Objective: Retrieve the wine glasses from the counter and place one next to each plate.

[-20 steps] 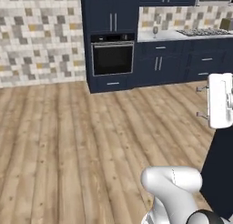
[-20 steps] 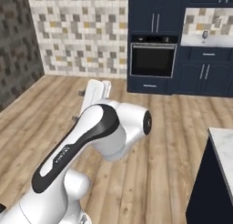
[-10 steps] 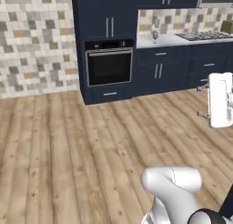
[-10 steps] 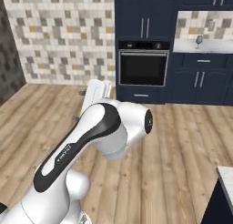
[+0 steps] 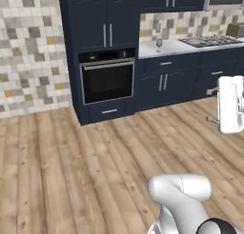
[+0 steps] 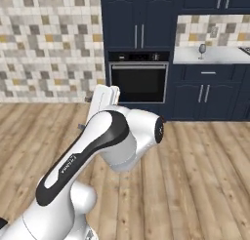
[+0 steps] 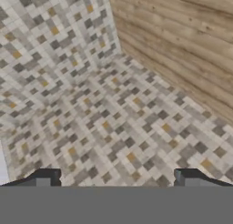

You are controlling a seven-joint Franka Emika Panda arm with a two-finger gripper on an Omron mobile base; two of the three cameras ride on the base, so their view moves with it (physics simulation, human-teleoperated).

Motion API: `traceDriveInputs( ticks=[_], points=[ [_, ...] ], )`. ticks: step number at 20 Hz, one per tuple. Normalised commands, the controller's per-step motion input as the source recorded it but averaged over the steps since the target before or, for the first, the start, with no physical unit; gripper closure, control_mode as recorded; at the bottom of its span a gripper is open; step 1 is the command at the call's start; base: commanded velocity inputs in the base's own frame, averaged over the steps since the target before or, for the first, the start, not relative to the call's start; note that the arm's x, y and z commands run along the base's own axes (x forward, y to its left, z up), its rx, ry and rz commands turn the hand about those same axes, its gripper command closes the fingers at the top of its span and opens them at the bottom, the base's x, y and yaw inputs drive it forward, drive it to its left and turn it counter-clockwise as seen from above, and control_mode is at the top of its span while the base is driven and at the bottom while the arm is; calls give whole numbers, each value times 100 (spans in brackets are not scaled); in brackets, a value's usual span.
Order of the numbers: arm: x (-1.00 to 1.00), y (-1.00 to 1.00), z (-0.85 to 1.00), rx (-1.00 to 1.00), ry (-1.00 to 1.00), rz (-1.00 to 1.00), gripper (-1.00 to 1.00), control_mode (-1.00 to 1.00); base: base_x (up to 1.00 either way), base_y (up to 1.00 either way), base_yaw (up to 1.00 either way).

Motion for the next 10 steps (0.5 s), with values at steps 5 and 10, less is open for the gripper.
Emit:
traceDriveInputs(
  ticks=[5, 10],
  points=[
    [0, 0, 0, 0, 0, 0, -100, 100, 100, 25, -16],
    [0, 0, 0, 0, 0, 0, -100, 100, 100, 23, -15]
  ],
)
